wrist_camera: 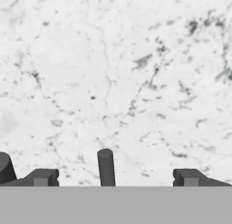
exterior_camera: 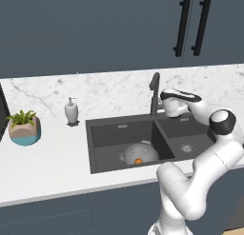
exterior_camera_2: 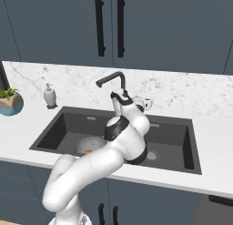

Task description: Put the colander in the sink, put the tangerine in the colander, and turn on the sink faucet and pour water over the colander.

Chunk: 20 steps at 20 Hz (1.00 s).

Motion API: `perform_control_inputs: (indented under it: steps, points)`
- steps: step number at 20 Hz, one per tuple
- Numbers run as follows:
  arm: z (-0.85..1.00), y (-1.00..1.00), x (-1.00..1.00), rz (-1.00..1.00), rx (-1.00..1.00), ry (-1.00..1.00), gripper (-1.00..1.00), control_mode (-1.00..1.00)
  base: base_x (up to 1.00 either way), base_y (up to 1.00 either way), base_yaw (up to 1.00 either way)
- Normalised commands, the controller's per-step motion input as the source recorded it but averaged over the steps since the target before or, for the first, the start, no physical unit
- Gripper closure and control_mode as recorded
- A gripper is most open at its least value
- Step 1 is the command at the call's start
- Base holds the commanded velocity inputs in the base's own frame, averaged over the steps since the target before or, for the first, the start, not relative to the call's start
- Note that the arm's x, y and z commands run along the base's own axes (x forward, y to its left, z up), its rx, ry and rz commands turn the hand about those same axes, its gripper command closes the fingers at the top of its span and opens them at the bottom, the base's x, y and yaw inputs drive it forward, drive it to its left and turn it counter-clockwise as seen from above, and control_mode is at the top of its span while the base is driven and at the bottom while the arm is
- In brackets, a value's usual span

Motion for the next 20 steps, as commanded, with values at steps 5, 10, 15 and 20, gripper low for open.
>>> perform_control_inputs:
  steps: [5,10,15,20]
  points:
    - [0.00,-0.04,0.10,0.00,0.00,0.00,-1.00,-1.00,0.00,0.00,0.00]
    - [0.00,-0.19,0.01,0.00,0.00,0.00,-1.00,-1.00,0.00,0.00,0.00]
    - [0.00,-0.31,0.00,0.00,0.00,0.00,-1.00,-1.00,0.00,0.00,0.00]
    - [0.00,-0.42,0.00,0.03,0.00,0.00,-1.00,-1.00,0.00,0.00,0.00]
